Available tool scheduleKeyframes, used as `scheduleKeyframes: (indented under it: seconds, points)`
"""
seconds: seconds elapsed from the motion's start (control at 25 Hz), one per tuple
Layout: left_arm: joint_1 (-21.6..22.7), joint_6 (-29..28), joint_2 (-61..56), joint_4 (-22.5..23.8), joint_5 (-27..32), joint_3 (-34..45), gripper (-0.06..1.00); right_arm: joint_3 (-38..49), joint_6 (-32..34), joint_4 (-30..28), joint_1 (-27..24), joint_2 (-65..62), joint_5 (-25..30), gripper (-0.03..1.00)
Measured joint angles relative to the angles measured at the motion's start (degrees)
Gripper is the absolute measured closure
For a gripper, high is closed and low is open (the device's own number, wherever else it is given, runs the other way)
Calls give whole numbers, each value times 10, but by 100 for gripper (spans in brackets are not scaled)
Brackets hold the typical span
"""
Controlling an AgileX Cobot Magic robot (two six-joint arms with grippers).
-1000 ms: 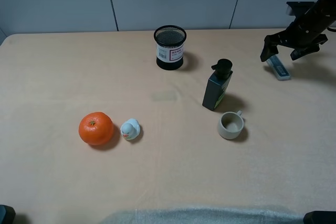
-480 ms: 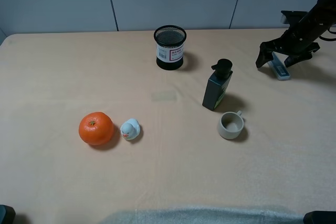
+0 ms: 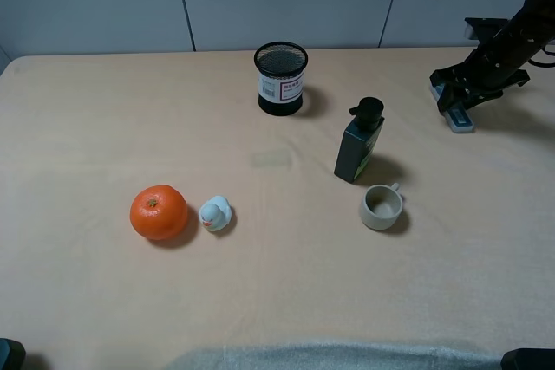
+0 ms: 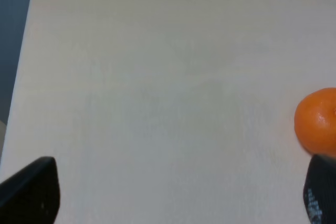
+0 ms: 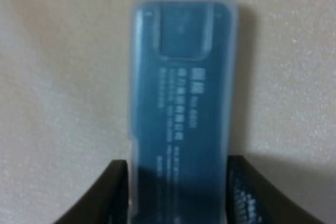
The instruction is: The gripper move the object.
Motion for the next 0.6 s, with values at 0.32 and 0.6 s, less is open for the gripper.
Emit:
scheduleKeyframes:
  seconds: [0.32, 0.6]
  points:
    - [0, 0, 0, 0, 0, 0, 3, 0, 19, -16, 0, 0, 0, 68]
    - [0, 0, 0, 0, 0, 0, 3, 0, 28, -27, 0, 0, 0, 68]
